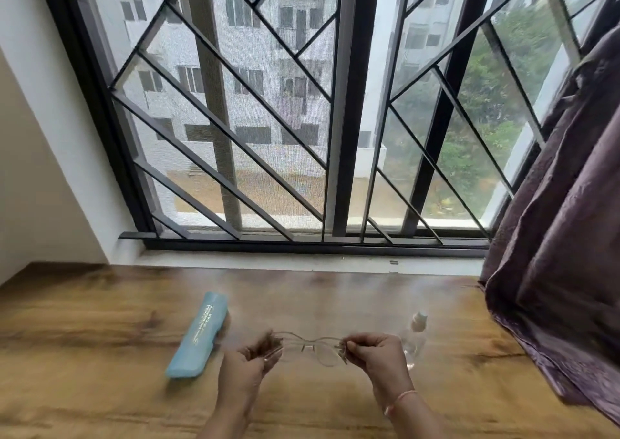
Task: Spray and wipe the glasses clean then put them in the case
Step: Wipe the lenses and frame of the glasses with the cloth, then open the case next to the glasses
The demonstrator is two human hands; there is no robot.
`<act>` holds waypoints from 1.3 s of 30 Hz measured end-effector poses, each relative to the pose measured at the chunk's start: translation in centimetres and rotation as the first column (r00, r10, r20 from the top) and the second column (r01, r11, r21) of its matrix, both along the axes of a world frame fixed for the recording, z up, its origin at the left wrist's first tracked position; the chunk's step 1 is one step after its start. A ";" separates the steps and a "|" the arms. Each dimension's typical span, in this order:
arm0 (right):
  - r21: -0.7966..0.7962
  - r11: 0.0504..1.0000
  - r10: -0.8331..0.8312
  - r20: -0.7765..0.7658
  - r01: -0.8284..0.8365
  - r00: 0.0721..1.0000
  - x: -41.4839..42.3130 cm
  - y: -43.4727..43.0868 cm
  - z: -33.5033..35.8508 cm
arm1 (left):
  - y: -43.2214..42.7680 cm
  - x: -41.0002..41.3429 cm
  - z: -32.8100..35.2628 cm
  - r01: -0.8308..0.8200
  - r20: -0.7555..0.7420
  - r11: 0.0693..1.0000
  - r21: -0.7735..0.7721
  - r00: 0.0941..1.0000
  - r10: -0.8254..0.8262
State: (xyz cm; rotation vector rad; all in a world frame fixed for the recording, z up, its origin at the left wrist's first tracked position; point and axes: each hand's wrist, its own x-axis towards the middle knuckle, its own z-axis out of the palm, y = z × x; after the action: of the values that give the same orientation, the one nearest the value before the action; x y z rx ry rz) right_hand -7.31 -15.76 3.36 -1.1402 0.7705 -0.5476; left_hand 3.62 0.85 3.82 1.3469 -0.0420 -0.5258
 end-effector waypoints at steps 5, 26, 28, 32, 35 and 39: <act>-0.042 0.999 0.012 -0.120 -0.017 0.993 0.3 -0.3 -1.8 | 0.6 -0.1 -2.4 -0.004 0.318 0.866 0.501 0.931 -0.179; -0.305 0.949 -0.057 -0.406 -0.076 0.912 0.3 -0.7 -4.7 | 0.0 -0.4 -5.1 -0.088 0.526 0.761 0.643 0.773 -0.355; -0.296 0.953 -0.056 -0.393 -0.068 0.918 0.3 -0.8 -4.8 | 0.2 -0.5 -5.2 -0.096 0.543 0.766 0.635 0.761 -0.355; -0.194 0.979 -0.016 -0.367 -0.060 0.930 0.1 -0.8 -4.6 | 0.3 -0.5 -5.8 -0.095 0.555 0.775 0.625 0.752 -0.355; -0.199 0.978 -0.020 -0.393 -0.064 0.919 -0.2 -0.5 -3.6 | 0.5 -0.3 -5.7 -0.093 0.565 0.805 0.587 0.758 -0.324; -0.560 0.807 -0.124 -0.473 -0.189 0.872 1.4 0.7 -1.0 | 1.6 -0.3 -5.0 -0.234 0.615 0.820 0.523 0.769 -0.173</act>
State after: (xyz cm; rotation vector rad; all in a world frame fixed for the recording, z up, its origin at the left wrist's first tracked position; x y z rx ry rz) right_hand -5.88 -15.09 2.34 -1.9304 1.0500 -0.4821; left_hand 3.27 2.49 -1.17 2.0875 -0.4604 0.0042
